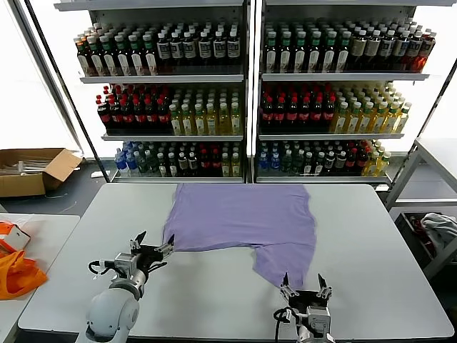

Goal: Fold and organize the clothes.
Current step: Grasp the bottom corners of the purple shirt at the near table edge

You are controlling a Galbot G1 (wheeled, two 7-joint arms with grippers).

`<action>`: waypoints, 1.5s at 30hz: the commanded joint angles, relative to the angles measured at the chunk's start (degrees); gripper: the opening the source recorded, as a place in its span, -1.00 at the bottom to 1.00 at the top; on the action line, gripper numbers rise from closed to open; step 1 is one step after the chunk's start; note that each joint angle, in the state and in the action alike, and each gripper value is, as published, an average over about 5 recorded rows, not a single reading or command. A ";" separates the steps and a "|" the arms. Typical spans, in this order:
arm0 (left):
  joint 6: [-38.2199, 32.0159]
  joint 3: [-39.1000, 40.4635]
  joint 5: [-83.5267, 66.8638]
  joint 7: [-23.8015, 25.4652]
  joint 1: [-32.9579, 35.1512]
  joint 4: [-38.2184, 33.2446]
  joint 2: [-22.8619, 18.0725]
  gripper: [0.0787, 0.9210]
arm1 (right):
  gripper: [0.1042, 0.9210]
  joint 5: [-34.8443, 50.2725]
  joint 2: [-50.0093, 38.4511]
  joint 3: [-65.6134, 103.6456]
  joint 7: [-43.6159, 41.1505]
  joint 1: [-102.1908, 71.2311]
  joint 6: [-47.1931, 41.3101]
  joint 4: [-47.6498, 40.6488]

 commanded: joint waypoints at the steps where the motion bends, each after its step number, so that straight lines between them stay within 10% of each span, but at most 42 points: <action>1: 0.57 0.35 -0.34 0.06 -1.12 2.32 0.23 0.77 | 0.76 -0.12 0.96 -0.63 0.54 0.63 -0.53 -1.40; 29: 0.63 1.17 -1.68 0.35 -0.11 4.11 0.96 0.73 | 0.76 -1.29 1.86 -0.95 0.15 0.46 0.06 -3.92; 36: 1.22 2.41 -2.90 1.20 1.44 3.26 1.13 0.35 | 0.72 -1.62 1.99 -1.21 0.15 0.20 0.66 -4.03; 45: 1.48 2.88 -3.22 1.47 1.90 4.43 1.03 -0.27 | 0.15 -1.56 2.65 -1.28 -0.56 -0.53 1.93 -5.18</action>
